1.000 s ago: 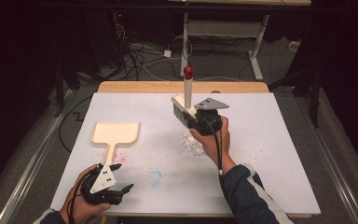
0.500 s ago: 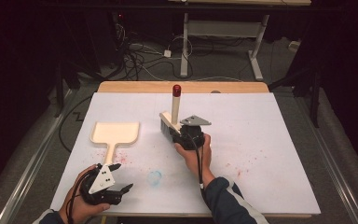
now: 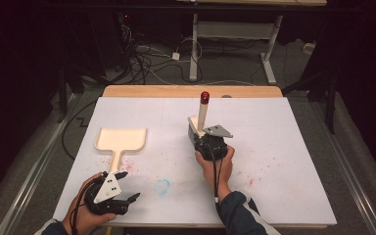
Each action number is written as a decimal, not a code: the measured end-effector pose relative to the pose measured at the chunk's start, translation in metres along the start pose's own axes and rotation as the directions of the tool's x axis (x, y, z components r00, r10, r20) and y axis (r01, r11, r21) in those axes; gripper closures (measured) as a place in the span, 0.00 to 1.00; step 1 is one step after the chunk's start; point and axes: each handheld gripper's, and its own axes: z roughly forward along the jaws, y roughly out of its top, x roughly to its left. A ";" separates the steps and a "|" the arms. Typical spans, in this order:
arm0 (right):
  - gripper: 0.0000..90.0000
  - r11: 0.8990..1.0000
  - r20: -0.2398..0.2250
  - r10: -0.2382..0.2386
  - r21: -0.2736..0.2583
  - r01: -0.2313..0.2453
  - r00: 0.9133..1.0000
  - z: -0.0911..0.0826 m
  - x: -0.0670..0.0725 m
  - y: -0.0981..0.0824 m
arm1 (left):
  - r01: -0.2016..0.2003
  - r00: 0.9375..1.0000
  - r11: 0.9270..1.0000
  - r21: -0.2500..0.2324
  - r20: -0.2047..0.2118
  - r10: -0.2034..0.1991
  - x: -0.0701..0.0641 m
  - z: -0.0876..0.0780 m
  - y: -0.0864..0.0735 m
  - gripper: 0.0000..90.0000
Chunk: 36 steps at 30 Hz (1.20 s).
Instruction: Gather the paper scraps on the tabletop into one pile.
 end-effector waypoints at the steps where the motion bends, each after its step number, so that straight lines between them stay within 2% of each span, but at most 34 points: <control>1: 0.75 1.000 -0.009 -0.004 -0.008 0.004 1.000 -0.003 0.000 0.001 | 0.006 1.000 1.000 0.006 0.005 -0.006 0.000 0.000 0.000 0.27; 4: 0.75 0.999 -0.021 -0.012 -0.036 0.011 1.000 -0.011 -0.002 0.007 | 0.004 1.000 1.000 0.010 0.007 -0.004 -0.001 0.002 0.000 0.27; 6: 0.75 0.999 -0.049 -0.005 -0.052 0.002 0.999 -0.018 -0.006 0.011 | 0.004 1.000 1.000 0.013 0.008 -0.004 -0.001 0.002 0.000 0.27; 11: 0.75 0.997 -0.072 -0.012 -0.081 0.006 0.997 -0.033 -0.017 0.024 | 0.005 1.000 1.000 0.018 0.009 -0.005 0.000 0.003 -0.001 0.27; 20: 0.75 0.995 -0.047 -0.049 -0.091 0.044 0.998 -0.049 -0.042 0.037 | 0.001 1.000 1.000 0.028 0.010 -0.002 -0.001 0.005 -0.001 0.27; 25: 0.75 0.994 -0.044 -0.071 -0.092 0.067 0.997 -0.054 -0.057 0.035 | 0.002 1.000 0.999 0.033 0.009 -0.002 0.000 0.006 -0.001 0.27; 29: 0.75 0.991 -0.034 -0.110 -0.084 0.107 0.993 -0.057 -0.065 0.032 | -0.001 1.000 0.999 0.039 0.010 0.000 -0.001 0.008 0.000 0.27; 33: 0.75 0.980 -0.016 -0.183 -0.081 0.182 0.983 -0.056 -0.072 0.025 | -0.007 1.000 0.999 0.045 0.009 0.007 -0.001 0.009 0.001 0.27; 36: 0.75 0.978 -0.033 -0.196 -0.072 0.193 0.980 -0.050 -0.080 0.018 | -0.006 1.000 0.999 0.045 0.009 0.006 -0.001 0.009 0.001 0.27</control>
